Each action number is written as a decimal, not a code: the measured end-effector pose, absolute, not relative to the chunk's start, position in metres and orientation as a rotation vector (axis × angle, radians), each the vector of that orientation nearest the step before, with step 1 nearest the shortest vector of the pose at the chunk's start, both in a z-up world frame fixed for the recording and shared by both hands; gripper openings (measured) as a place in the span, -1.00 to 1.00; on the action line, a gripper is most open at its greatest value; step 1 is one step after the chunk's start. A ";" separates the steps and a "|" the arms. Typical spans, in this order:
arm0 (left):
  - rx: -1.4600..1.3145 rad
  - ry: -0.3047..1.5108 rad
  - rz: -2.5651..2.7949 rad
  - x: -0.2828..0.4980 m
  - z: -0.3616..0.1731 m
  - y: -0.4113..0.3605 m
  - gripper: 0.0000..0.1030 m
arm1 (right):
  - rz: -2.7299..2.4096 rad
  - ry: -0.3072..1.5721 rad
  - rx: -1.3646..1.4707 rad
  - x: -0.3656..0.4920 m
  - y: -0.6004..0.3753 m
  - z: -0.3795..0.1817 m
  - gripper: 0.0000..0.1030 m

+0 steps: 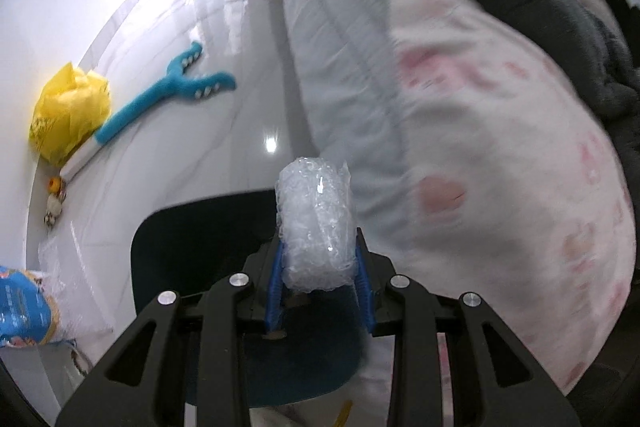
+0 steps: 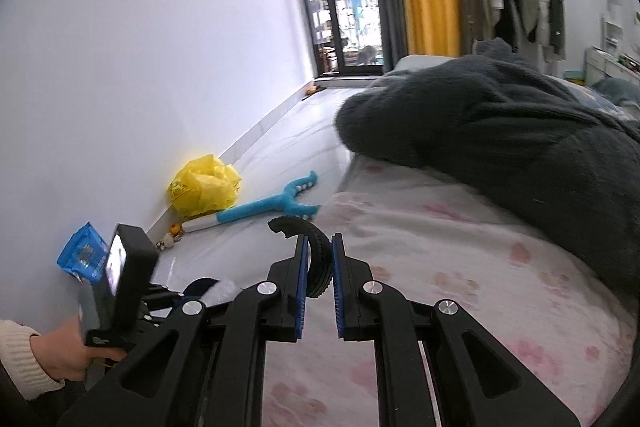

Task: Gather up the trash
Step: 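Carry the bottle and ring in both tools over the bin, then open the left tool dropping the bottle while the right tool drops the ring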

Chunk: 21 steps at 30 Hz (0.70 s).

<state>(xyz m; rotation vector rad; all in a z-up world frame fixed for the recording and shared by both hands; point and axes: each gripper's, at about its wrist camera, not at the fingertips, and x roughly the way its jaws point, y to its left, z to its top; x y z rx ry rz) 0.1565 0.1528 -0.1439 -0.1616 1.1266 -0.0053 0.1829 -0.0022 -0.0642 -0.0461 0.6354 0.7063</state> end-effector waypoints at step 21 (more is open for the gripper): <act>-0.254 1.426 0.050 0.124 -0.222 0.218 0.11 | 0.891 0.820 -0.174 0.170 0.122 -0.109 -0.78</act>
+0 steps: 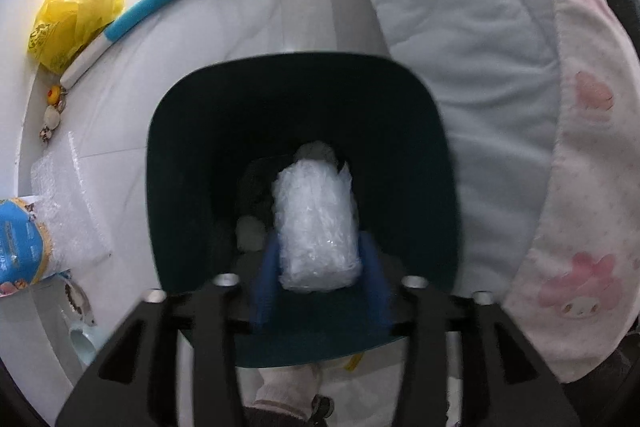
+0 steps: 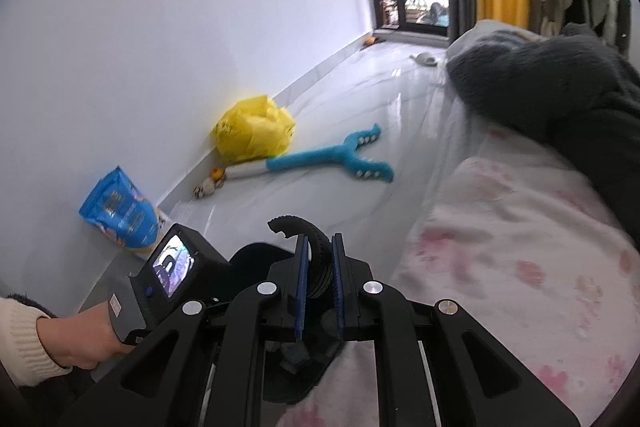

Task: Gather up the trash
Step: 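Open the left tool dropping the bottle while the right tool drops the ring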

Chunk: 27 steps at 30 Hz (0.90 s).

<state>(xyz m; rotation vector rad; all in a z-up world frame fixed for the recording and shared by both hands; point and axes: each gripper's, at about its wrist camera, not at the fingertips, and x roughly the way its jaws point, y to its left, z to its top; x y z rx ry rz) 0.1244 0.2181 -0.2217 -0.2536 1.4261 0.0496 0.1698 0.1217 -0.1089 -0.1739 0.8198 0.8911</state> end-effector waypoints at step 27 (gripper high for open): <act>-0.156 0.736 0.129 0.044 -0.022 0.233 0.90 | 0.911 1.200 -0.357 0.152 0.218 -0.239 -0.75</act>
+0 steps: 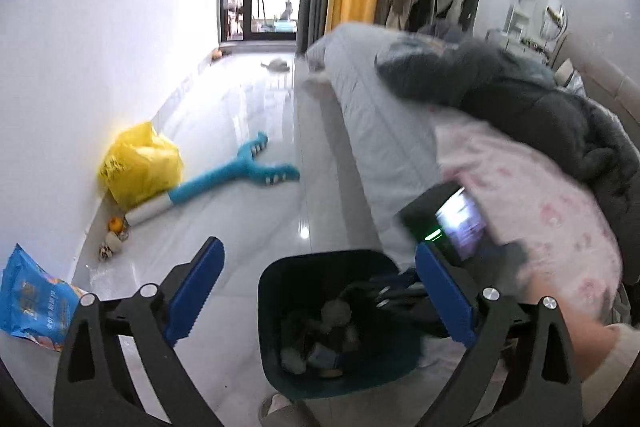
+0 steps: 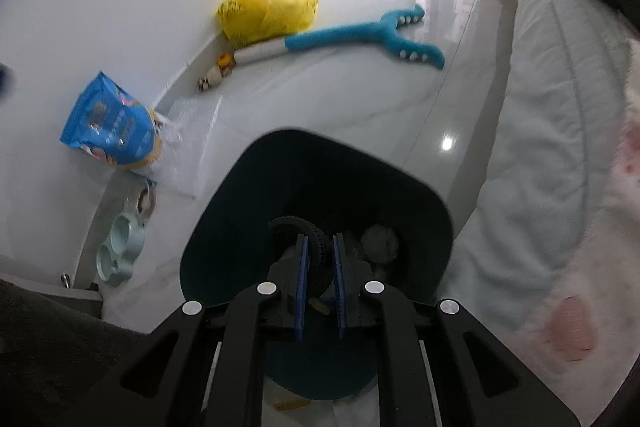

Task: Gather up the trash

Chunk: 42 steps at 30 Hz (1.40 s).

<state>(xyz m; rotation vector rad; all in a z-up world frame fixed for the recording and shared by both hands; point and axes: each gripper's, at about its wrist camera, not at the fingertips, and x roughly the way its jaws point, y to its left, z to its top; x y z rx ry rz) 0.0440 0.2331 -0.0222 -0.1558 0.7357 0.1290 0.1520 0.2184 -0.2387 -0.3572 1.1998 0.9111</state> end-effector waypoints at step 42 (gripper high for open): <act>-0.180 0.567 0.120 -0.046 0.028 0.168 0.94 | 0.463 0.672 -0.105 0.030 -0.038 -0.053 0.91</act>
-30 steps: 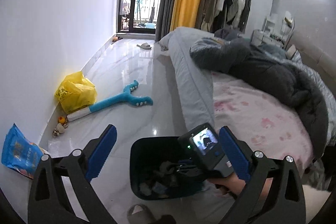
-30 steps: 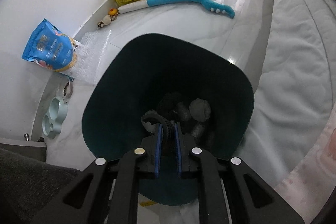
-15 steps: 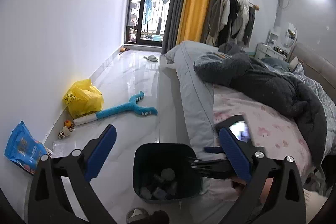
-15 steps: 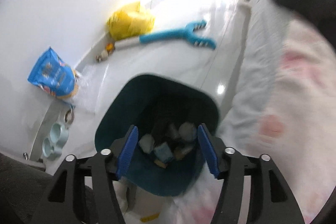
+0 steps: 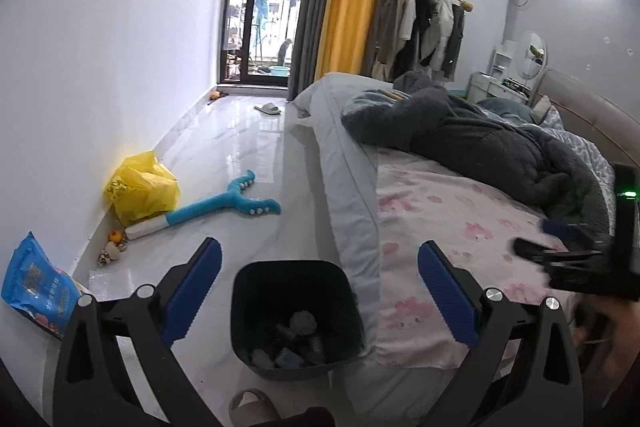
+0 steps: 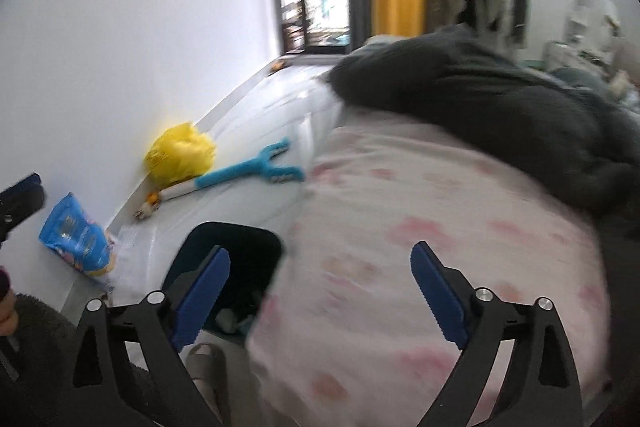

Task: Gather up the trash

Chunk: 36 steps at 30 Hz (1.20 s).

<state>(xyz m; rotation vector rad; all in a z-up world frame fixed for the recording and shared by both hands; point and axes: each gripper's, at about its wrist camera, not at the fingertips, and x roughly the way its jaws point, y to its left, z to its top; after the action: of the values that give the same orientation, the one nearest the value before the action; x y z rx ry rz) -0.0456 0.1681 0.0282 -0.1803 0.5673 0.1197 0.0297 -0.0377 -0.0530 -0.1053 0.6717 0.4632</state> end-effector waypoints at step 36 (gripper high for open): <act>0.043 0.531 0.035 -0.077 0.028 0.092 0.94 | 0.288 0.521 0.078 -0.098 -0.232 -0.040 0.94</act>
<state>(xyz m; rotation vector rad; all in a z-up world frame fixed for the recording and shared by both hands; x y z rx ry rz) -0.0768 0.0918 0.0278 0.0427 0.5306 0.0348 -0.0978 -0.2320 -0.0402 0.0784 0.5211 0.2880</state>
